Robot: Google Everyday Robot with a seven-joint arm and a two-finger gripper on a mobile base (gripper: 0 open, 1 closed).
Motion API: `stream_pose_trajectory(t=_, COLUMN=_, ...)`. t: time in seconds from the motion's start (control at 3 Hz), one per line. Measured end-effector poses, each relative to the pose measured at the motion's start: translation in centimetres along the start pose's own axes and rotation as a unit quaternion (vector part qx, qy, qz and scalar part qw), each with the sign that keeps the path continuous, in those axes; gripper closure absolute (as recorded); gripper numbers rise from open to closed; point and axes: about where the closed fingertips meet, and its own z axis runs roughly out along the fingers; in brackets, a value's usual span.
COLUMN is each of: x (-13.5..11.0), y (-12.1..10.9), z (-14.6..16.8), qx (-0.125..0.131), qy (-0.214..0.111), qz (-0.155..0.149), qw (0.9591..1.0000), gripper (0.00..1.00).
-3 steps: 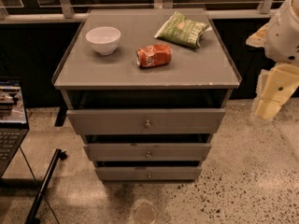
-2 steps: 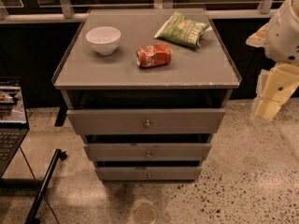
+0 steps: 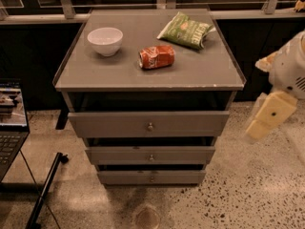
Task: Open top drawer
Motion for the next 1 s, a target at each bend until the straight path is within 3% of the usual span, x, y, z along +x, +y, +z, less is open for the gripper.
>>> stream_pose_trajectory(t=0.33, x=0.8, y=0.1, z=4.4, qx=-0.004, qy=-0.051, qz=0.089, qw=0.9947, gripper=0.0)
stream_pose_trajectory(t=0.67, x=1.5, y=-0.8, z=8.6, qx=-0.015, qy=-0.076, qz=0.154, qw=0.9849, gripper=0.0)
stream_pose_trajectory(t=1.0, x=2.5, y=-1.3, z=12.1, qx=-0.029, qy=-0.078, qz=0.192, qw=0.9778, gripper=0.0)
